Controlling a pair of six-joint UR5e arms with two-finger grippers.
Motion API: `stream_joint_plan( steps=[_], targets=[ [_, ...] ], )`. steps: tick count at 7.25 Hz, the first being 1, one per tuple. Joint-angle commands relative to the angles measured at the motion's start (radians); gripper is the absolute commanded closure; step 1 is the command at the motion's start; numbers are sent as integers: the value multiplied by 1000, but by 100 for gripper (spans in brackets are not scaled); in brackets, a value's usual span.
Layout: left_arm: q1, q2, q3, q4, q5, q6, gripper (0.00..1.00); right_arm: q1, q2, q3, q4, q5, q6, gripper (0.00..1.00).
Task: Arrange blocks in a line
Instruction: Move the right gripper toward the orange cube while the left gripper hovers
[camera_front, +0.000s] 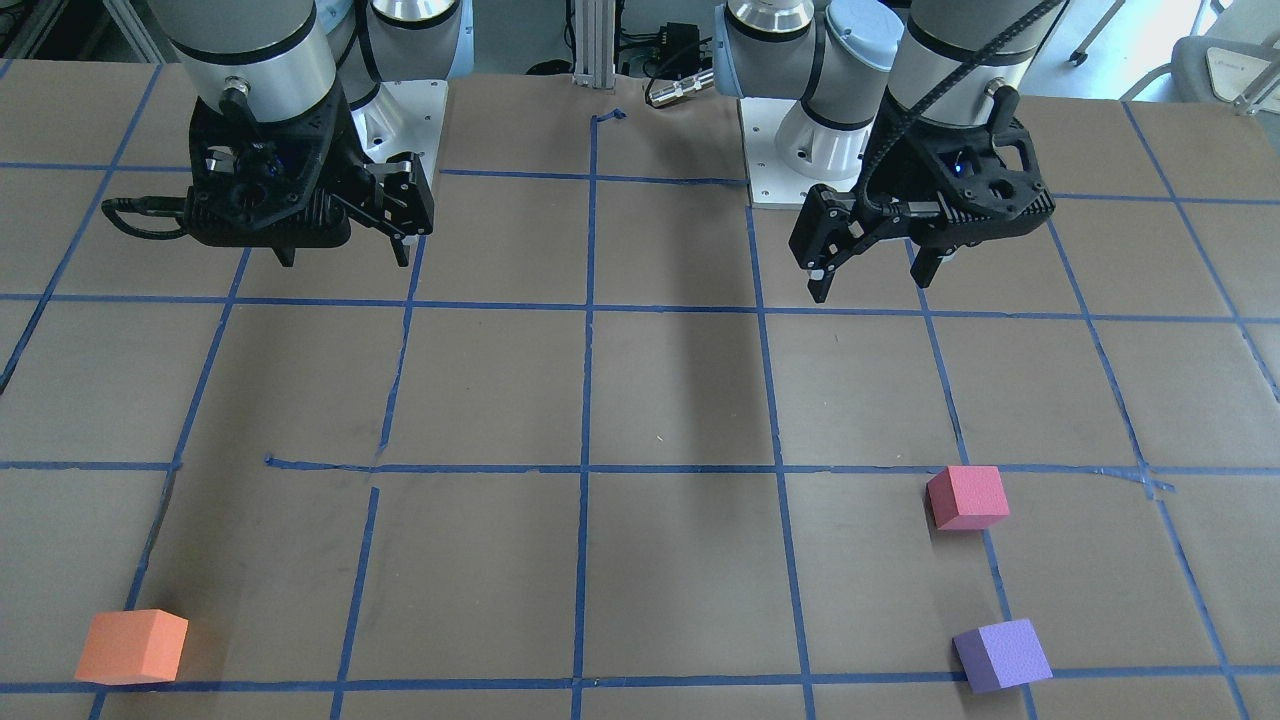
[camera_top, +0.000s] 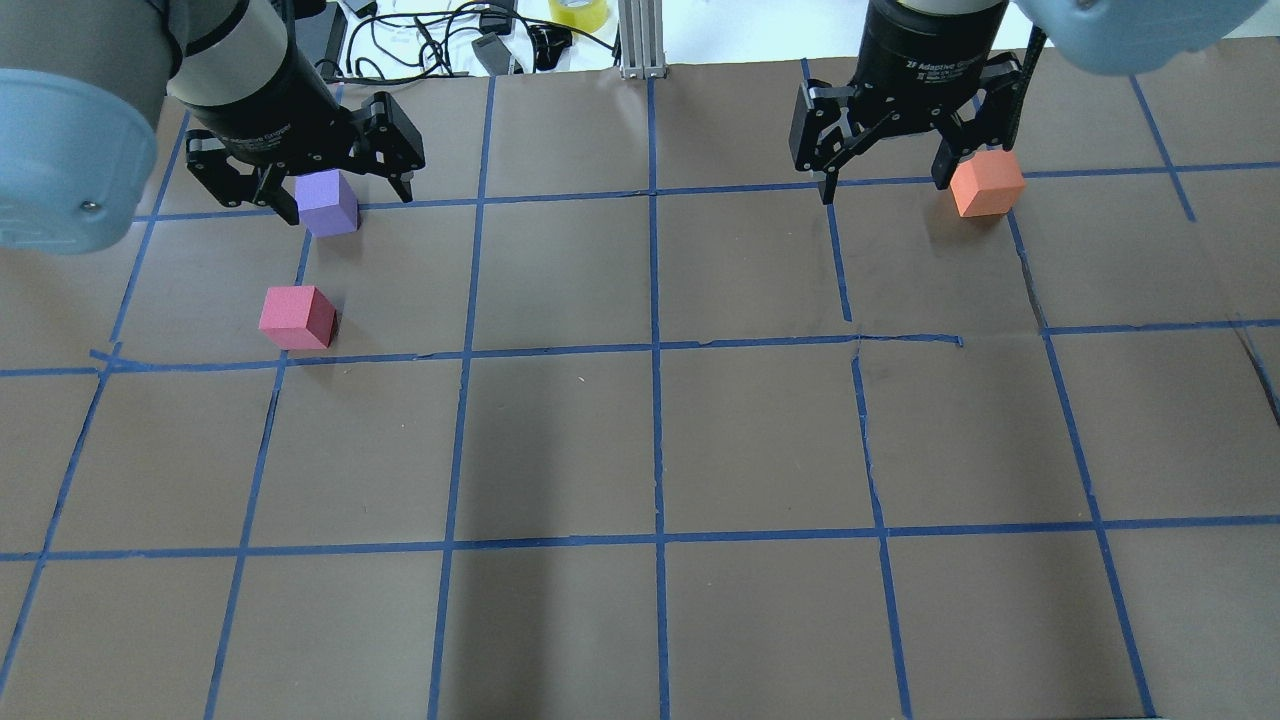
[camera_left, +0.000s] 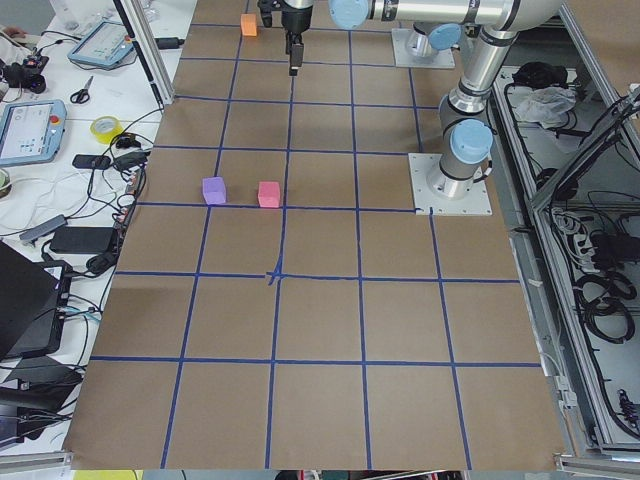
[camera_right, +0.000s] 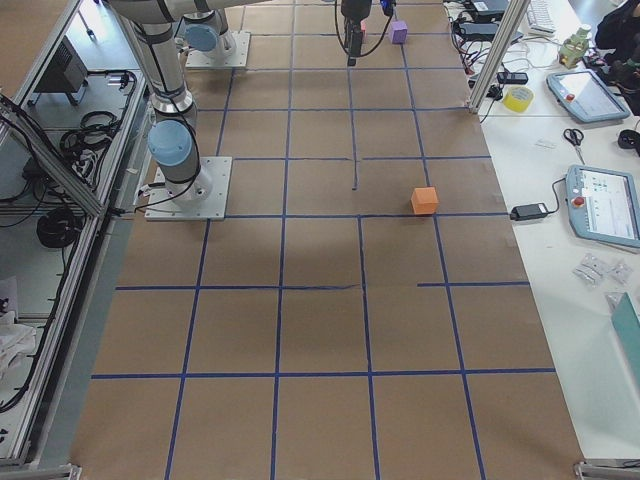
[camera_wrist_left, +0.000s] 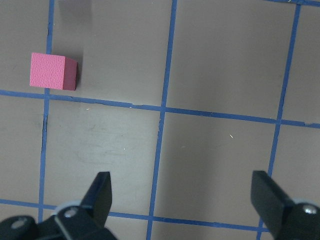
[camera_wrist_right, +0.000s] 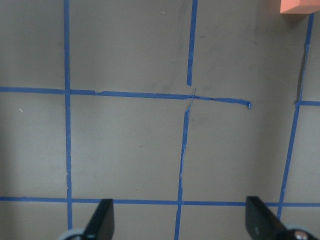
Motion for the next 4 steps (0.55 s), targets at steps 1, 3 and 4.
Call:
stream_joint_plan(
  steps=[1, 3, 4],
  targets=[
    [19, 3, -8, 88, 55, 199, 0, -5, -2, 12, -161, -11, -1, 0],
    [30, 4, -5, 92, 45, 175, 0, -17, -5, 12, -154, 1, -6, 0],
    [26, 3, -1, 89, 34, 145, 0, -17, -13, 14, -151, 12, -24, 0]
  ],
)
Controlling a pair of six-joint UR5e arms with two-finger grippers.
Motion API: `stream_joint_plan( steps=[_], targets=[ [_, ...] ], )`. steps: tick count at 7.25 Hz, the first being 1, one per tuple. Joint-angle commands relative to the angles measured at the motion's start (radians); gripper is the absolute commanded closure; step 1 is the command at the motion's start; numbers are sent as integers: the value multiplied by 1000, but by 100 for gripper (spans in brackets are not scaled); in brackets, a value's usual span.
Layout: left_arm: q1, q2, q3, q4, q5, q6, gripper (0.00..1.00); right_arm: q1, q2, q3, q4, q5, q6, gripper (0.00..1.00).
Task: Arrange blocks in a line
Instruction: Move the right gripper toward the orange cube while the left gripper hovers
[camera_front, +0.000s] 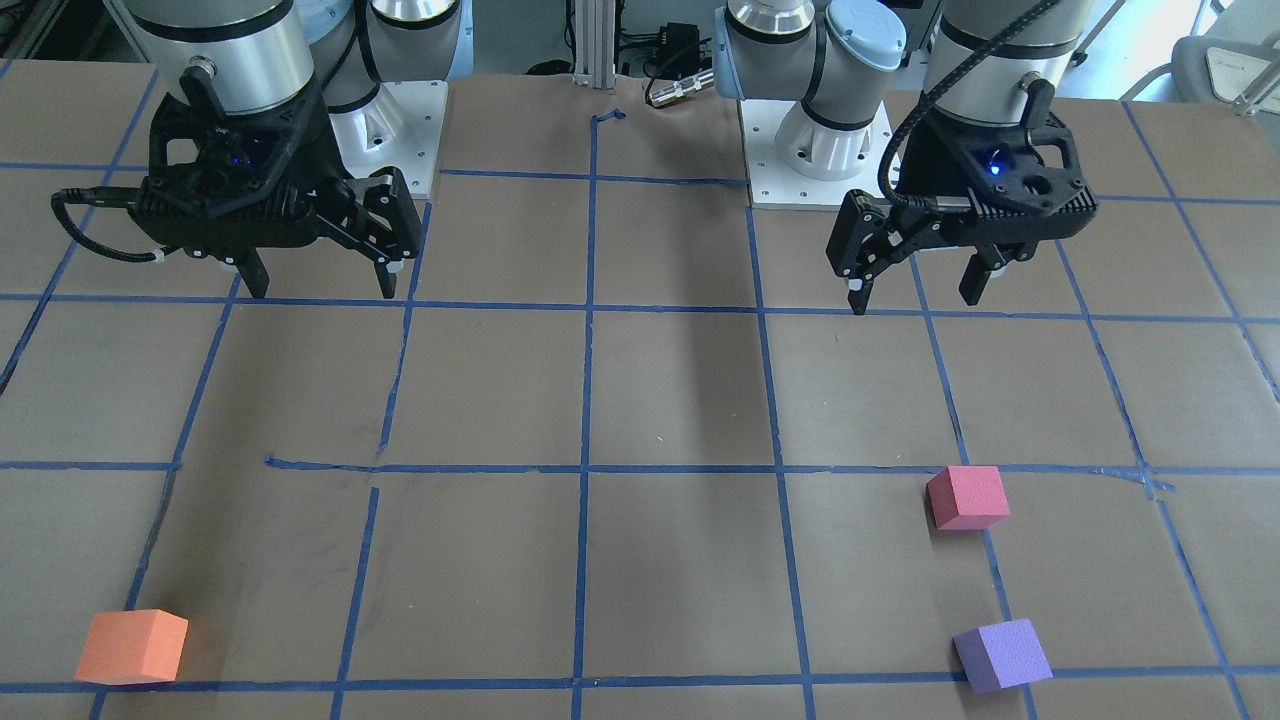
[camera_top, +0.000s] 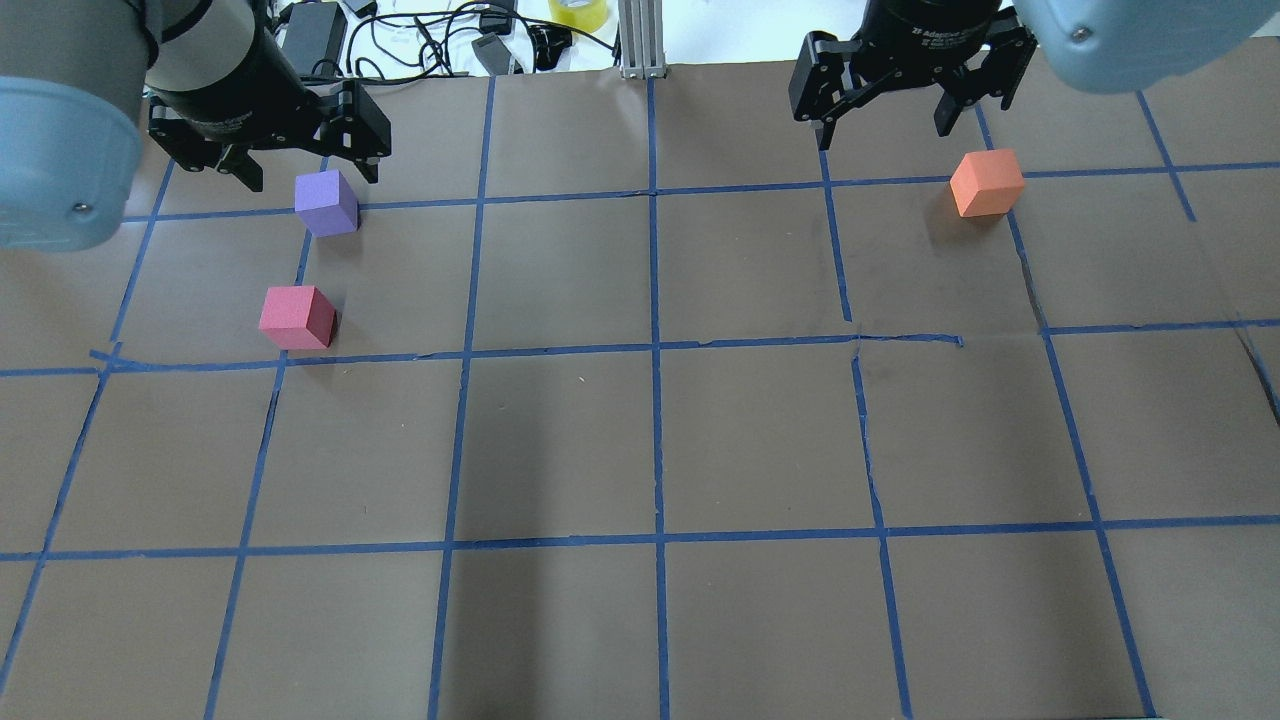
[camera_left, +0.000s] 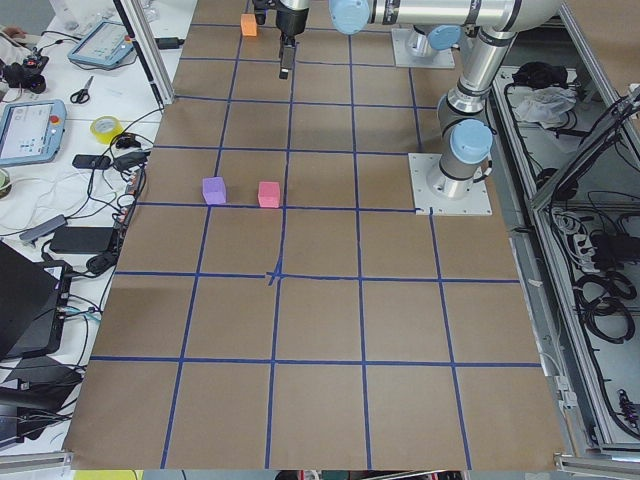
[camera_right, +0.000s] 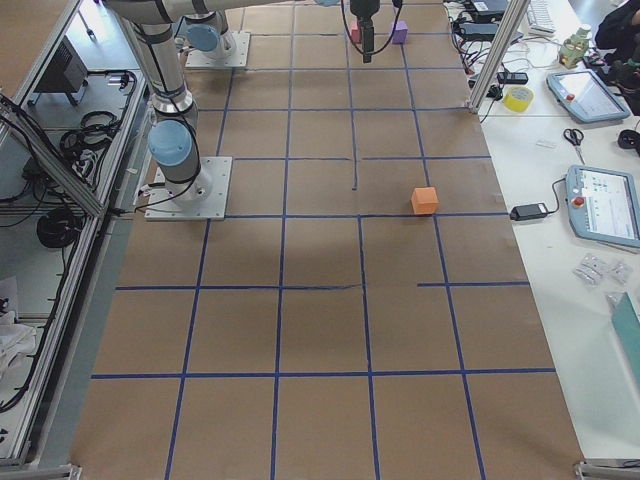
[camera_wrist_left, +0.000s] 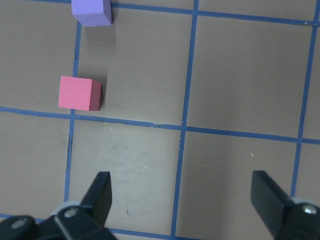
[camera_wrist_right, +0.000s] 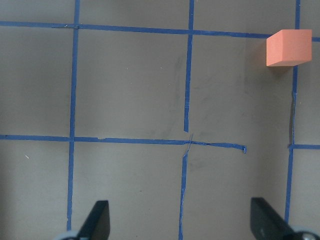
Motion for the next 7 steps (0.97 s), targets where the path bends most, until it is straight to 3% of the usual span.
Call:
stream_joint_plan(
  steps=[1, 4, 7],
  targets=[
    [-8, -13, 3, -32, -12, -24, 0, -3, -7, 6, 1, 18, -38, 0],
    [-2, -1, 83, -188, -58, -22, 0, -3, -31, 33, -5, 18, -38, 0],
    [-6, 2, 80, -257, -95, -14, 0, -3, -41, 50, -22, 12, -34, 0]
  ],
)
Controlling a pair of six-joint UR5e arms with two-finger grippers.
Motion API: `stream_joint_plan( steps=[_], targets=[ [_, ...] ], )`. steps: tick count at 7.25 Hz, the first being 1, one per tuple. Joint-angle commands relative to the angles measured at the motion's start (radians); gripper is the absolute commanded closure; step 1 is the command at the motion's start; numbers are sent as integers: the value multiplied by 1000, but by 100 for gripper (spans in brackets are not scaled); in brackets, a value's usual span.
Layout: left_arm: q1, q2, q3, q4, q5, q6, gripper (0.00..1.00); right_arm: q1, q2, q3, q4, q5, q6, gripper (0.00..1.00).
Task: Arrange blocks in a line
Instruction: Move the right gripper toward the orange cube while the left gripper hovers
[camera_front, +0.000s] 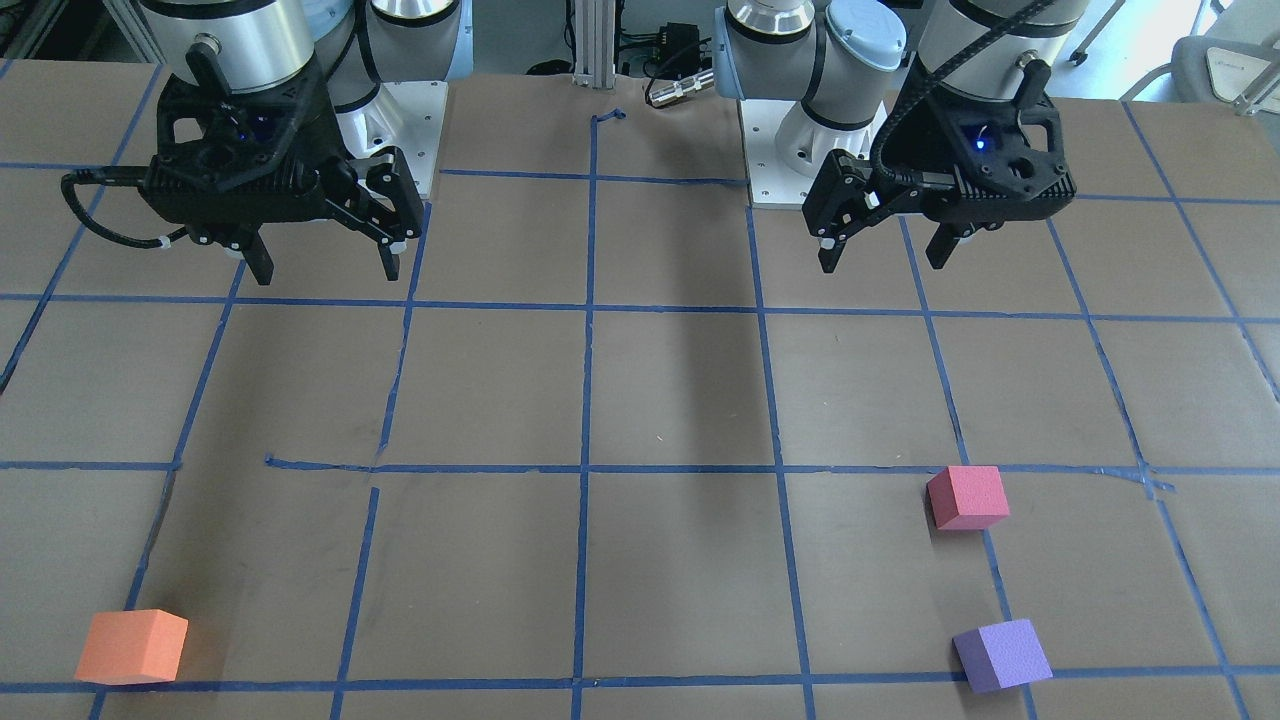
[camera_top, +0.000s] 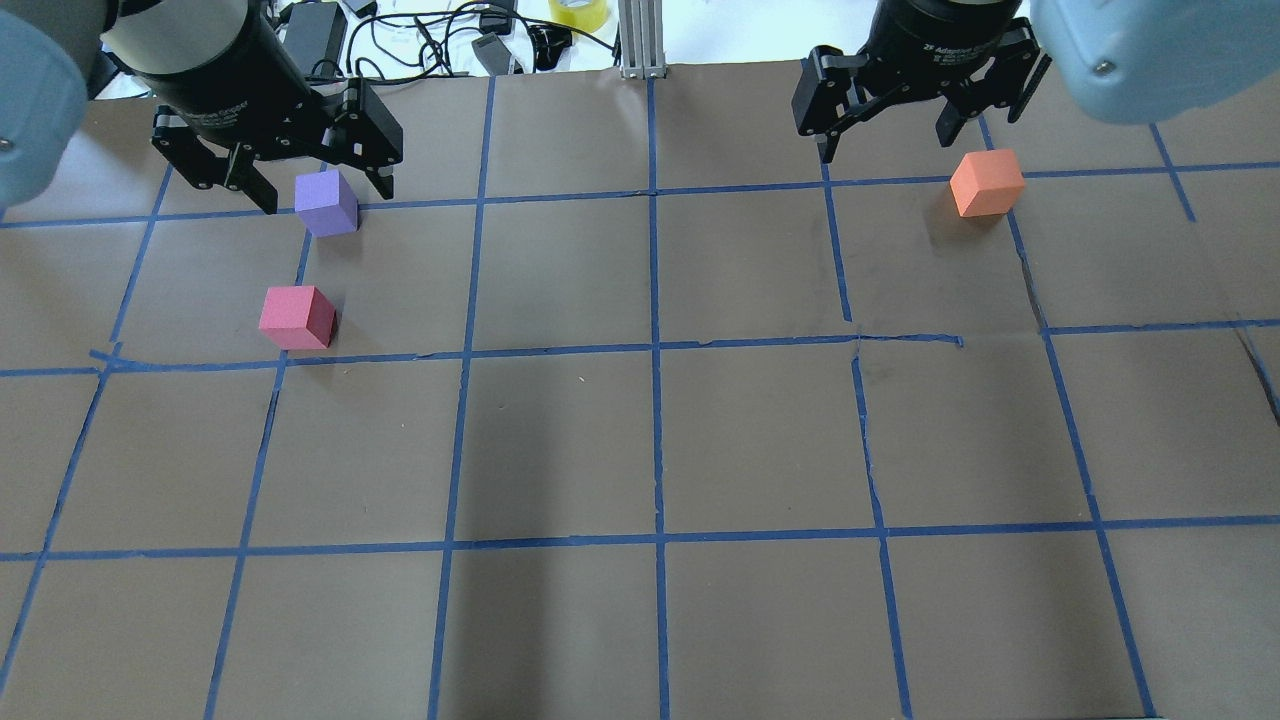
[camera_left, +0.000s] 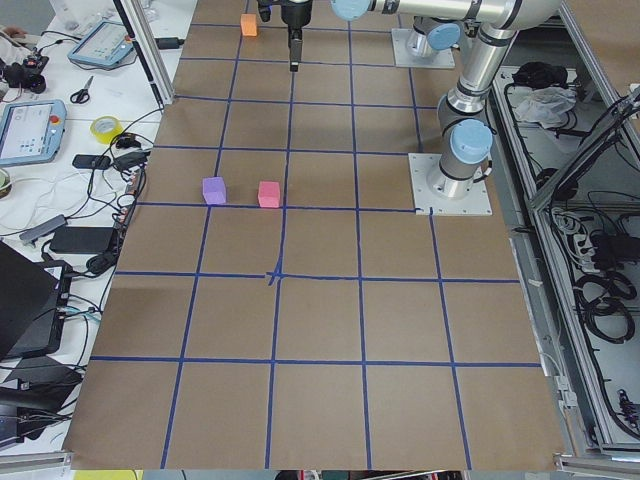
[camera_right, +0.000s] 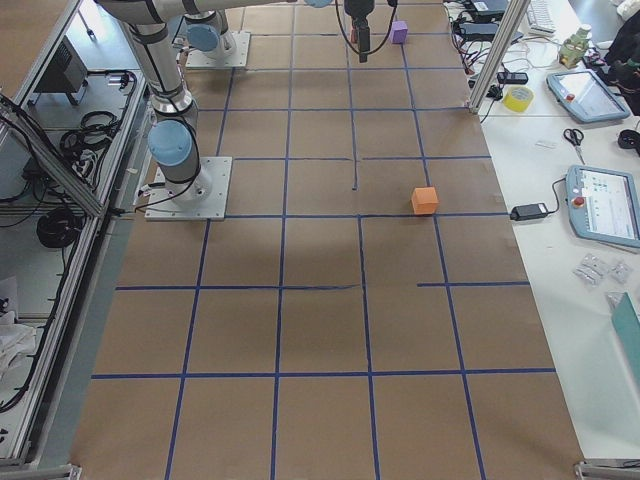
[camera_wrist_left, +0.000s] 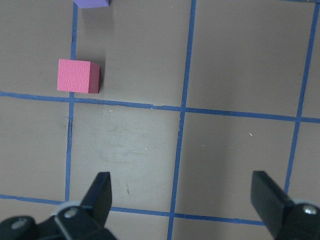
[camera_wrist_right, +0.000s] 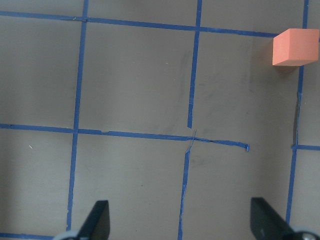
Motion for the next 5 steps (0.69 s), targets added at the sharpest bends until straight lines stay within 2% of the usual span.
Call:
stream_joint_plan(
  steps=[1, 2, 3, 5],
  targets=[
    [0, 7, -1, -60, -3, -6, 0, -5, -1, 1, -8, -6, -7, 0],
    [1, 10, 0, -71, -8, -8, 0, -71, -1, -2, -29, -6, -16, 0],
    [6, 4, -1, -72, -10, 0, 0, -198, 5, -25, -26, 13, -47, 0],
    [7, 4, 0, -66, -2, 12, 3, -316, 113, -115, -34, 29, -170, 0]
  ],
)
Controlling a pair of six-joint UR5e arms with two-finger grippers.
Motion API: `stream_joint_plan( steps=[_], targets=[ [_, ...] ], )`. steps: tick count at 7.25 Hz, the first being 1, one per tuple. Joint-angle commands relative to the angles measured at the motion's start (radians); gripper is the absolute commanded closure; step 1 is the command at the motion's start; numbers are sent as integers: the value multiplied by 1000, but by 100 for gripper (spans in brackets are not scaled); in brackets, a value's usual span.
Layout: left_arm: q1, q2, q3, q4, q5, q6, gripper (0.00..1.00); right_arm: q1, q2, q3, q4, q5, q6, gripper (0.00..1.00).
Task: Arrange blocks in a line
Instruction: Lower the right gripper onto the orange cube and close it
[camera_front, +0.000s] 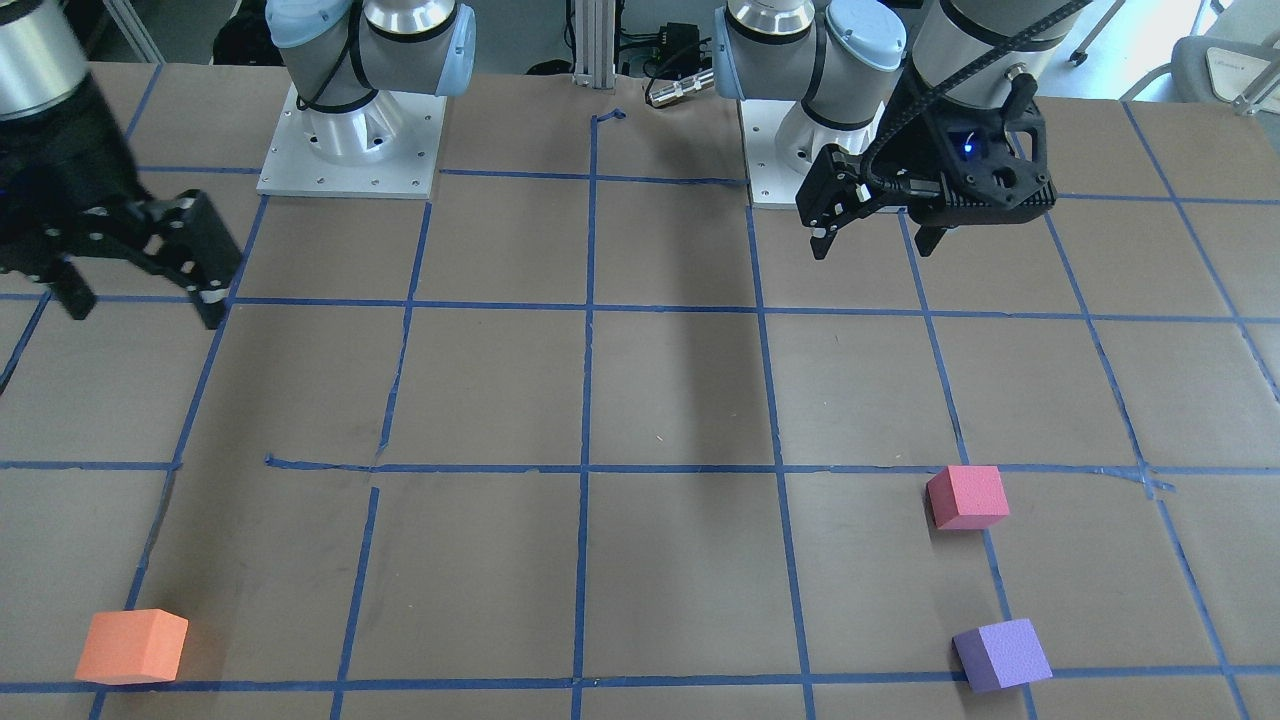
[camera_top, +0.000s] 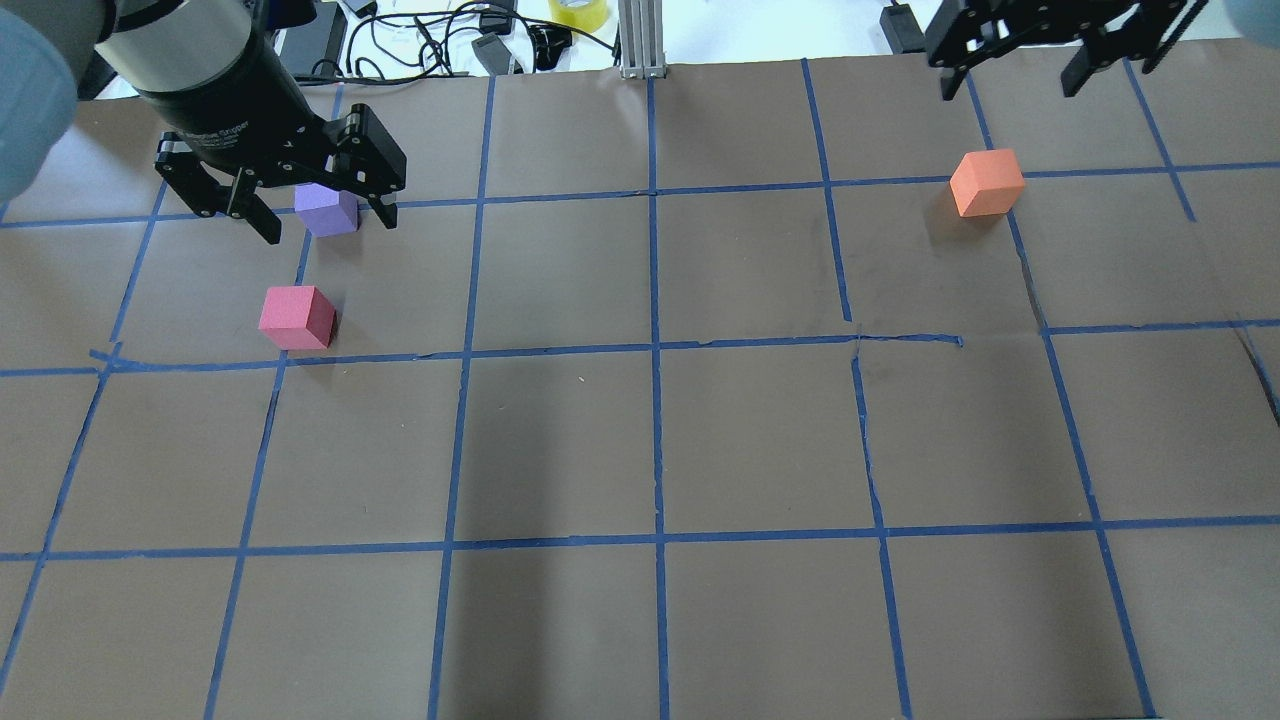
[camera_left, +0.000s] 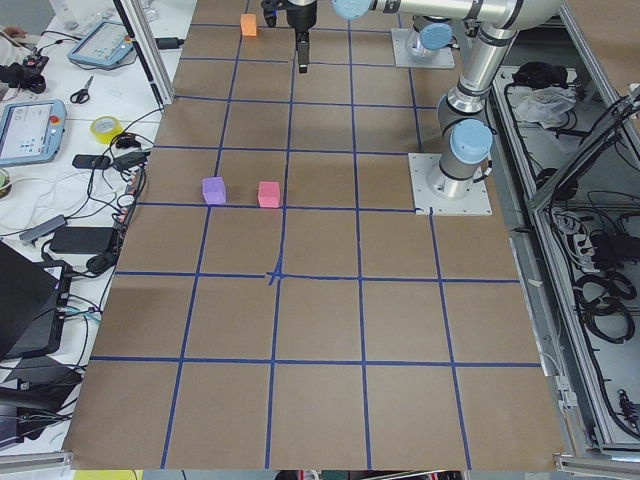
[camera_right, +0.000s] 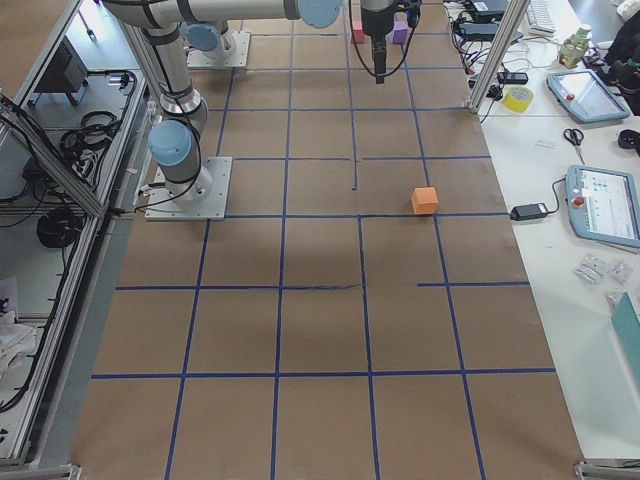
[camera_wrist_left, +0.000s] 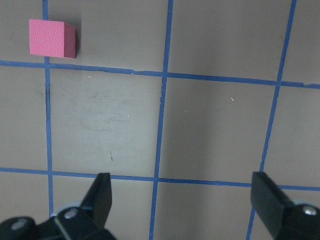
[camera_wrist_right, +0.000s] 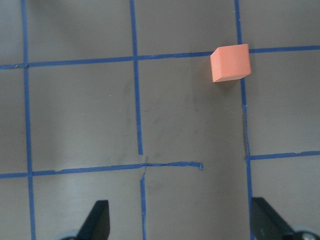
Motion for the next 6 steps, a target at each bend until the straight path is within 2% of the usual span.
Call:
stream_joint_plan(
  steps=[1, 2, 3, 4, 5, 6],
  targets=[
    [-3, -11, -2, -4, -2, 31, 2, -113, 153, -104, -8, 13, -180, 0],
    [-4, 3, -9, -31, -1, 127, 1, -120, 265, -142, -118, 13, -199, 0],
    [-5, 7, -13, -37, -13, 146, 0, -121, 357, -167, -165, 19, -233, 0],
    [-6, 14, -12, -37, -16, 147, 0, -121, 403, -169, -182, 22, -289, 0],
    [-9, 15, -12, -34, -2, 137, 0, -126, 484, -169, -225, 22, -430, 0],
    [-9, 14, -13, -36, 6, 137, 0, -135, 538, -157, -276, 24, -445, 0]
  ],
)
